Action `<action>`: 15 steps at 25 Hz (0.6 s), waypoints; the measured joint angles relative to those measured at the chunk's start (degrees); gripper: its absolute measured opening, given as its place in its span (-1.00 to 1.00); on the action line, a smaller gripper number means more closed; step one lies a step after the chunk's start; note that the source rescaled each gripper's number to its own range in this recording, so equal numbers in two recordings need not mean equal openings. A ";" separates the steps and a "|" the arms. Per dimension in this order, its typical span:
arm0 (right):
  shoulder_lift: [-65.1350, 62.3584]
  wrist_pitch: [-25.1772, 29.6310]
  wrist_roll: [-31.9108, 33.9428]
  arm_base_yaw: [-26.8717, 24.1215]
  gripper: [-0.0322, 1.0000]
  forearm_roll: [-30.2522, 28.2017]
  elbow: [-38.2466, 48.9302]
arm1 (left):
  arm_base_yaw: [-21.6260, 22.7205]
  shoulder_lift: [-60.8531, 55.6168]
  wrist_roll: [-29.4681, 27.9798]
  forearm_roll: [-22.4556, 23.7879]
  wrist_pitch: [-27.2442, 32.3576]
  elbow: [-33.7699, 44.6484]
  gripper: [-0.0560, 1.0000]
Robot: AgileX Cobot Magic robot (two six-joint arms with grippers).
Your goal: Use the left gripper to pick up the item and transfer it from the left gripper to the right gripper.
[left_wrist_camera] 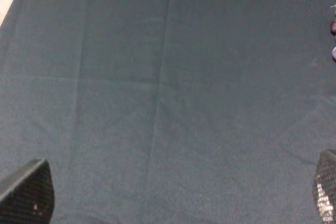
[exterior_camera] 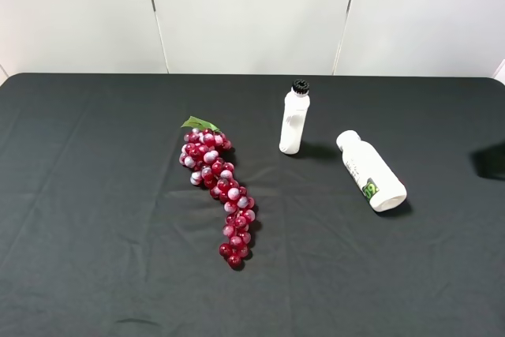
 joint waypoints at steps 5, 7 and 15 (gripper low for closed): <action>-12.07 6.68 0.16 0.00 1.00 -0.03 0.00 | 0.00 0.00 0.00 0.00 0.00 0.00 0.96; -16.41 6.67 1.33 0.00 1.00 -0.03 0.00 | 0.00 0.00 0.00 0.00 0.00 0.00 0.96; -27.78 6.85 3.48 0.00 1.00 -0.45 4.38 | 0.00 0.00 0.00 0.00 0.00 0.00 0.96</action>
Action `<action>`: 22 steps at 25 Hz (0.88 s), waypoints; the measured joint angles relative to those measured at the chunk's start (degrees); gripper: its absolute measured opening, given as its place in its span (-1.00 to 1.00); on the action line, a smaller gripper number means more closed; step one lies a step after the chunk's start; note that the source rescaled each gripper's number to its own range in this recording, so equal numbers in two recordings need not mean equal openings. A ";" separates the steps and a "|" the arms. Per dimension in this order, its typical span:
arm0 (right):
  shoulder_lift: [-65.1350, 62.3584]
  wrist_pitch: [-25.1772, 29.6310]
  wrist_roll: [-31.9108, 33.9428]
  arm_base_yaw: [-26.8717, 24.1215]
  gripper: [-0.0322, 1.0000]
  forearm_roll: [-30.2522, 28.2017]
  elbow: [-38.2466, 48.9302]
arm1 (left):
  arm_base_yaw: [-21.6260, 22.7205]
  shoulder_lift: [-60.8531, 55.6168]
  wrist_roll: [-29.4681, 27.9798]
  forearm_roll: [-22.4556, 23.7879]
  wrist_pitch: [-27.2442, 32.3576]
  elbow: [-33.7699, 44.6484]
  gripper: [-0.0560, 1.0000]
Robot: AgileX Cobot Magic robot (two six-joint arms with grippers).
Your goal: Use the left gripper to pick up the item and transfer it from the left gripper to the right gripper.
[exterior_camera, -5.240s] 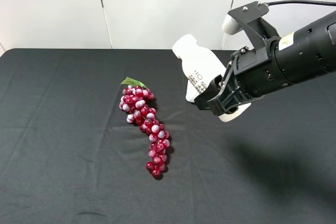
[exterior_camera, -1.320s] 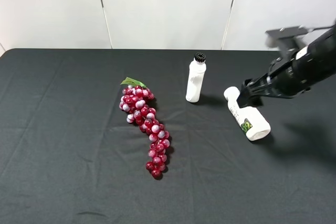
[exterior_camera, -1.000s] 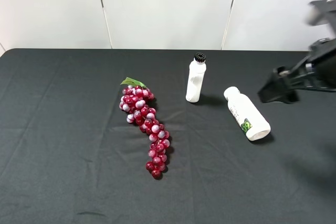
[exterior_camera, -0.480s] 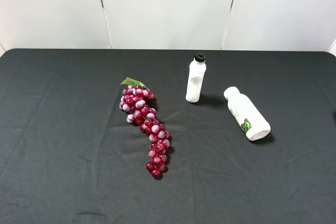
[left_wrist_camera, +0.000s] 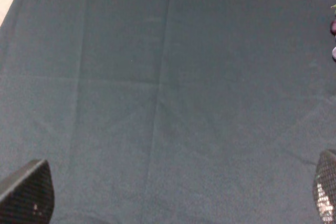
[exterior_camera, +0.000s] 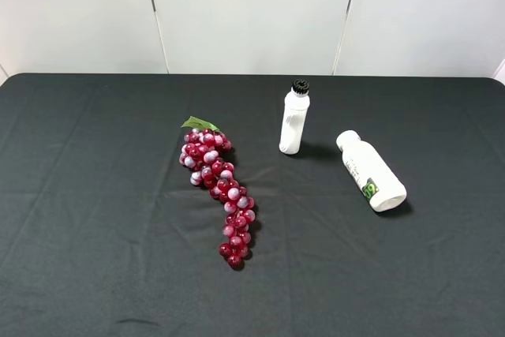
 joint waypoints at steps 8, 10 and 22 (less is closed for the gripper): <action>-3.54 -1.56 2.17 0.00 1.00 -6.45 8.22 | 0.00 0.00 0.00 0.00 0.00 0.00 0.96; -3.86 -4.35 4.28 0.00 1.00 -7.58 8.96 | 0.00 0.00 0.00 0.00 0.00 0.00 0.96; -3.89 -10.81 7.70 0.00 1.00 -8.97 11.23 | 0.00 0.00 0.00 0.00 0.00 0.00 0.96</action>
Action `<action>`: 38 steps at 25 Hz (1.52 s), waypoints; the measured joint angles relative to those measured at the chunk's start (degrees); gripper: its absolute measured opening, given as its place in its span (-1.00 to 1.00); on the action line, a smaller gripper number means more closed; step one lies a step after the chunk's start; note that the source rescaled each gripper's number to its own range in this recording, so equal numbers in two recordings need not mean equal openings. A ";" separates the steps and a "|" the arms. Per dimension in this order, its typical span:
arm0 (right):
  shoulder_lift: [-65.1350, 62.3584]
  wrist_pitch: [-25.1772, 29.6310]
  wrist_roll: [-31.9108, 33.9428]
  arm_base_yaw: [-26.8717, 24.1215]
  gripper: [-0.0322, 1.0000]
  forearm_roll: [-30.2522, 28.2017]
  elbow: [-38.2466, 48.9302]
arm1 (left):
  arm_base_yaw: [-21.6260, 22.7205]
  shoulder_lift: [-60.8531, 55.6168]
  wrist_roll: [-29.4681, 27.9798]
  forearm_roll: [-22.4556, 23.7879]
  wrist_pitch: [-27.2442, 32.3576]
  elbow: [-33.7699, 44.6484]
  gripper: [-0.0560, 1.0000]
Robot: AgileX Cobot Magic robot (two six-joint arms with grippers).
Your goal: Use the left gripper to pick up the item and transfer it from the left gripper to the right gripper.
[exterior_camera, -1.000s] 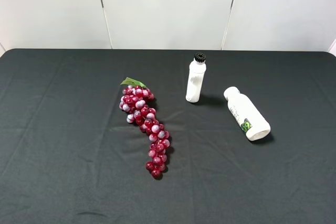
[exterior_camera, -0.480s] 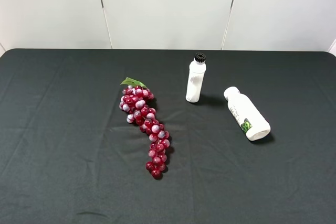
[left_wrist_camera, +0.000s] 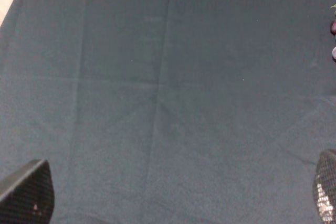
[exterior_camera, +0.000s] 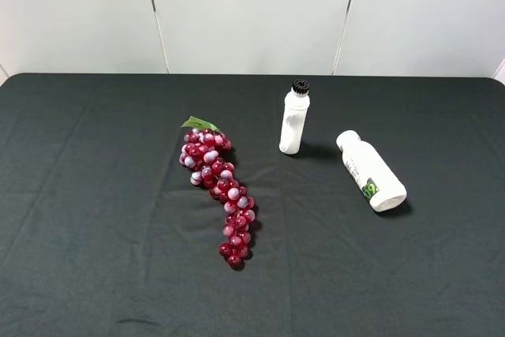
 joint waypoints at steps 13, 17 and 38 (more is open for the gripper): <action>-3.37 -0.21 0.06 -1.93 1.00 0.30 0.00 | 0.00 0.00 0.00 0.00 0.00 0.00 0.96; -4.83 -0.16 0.12 -9.65 1.00 0.30 0.00 | 0.00 0.00 0.00 0.00 0.00 0.00 0.96; -4.83 -0.16 0.23 -15.67 1.00 0.71 0.00 | 0.00 0.00 0.00 0.00 0.00 0.00 0.96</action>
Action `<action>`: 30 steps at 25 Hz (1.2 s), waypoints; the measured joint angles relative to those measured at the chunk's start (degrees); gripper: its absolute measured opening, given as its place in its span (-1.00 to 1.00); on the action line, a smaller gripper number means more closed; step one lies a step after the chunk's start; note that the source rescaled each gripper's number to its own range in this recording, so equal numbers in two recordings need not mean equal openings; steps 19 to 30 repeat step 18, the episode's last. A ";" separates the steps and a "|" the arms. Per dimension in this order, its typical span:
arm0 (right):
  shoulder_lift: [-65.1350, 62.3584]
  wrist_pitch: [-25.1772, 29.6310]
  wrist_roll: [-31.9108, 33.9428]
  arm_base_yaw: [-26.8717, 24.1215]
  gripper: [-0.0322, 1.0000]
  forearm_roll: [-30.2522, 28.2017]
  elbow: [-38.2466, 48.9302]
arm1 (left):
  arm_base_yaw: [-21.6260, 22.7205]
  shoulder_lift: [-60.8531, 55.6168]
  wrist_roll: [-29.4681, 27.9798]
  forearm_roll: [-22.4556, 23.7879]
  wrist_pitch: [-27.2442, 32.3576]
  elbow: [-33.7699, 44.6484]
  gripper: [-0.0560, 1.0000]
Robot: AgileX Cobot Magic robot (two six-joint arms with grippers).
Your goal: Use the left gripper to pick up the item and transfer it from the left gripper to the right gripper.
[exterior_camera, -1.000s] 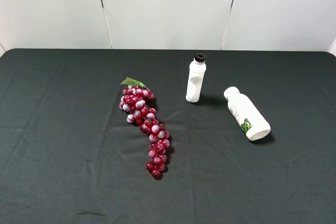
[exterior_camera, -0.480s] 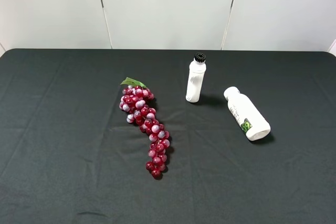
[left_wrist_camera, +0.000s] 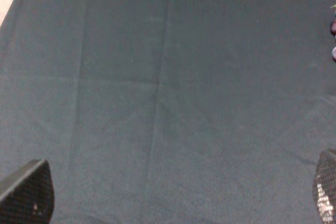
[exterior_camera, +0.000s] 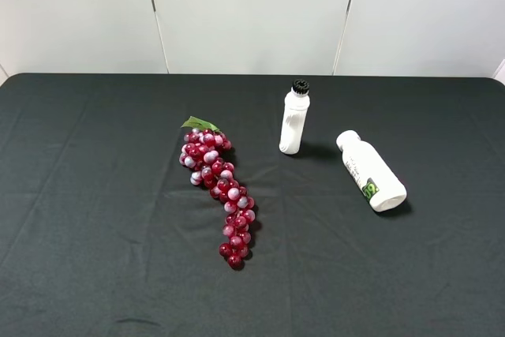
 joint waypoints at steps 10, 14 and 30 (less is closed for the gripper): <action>0.00 0.00 0.00 0.00 1.00 0.10 0.00 | 0.00 0.00 0.00 0.00 0.00 0.00 0.96; 0.00 0.00 0.00 0.00 1.00 0.11 0.00 | 0.00 0.00 0.00 0.00 0.00 0.00 0.96; 0.00 0.00 0.00 0.00 1.00 0.11 0.00 | 0.00 0.00 0.00 0.00 0.00 0.00 0.96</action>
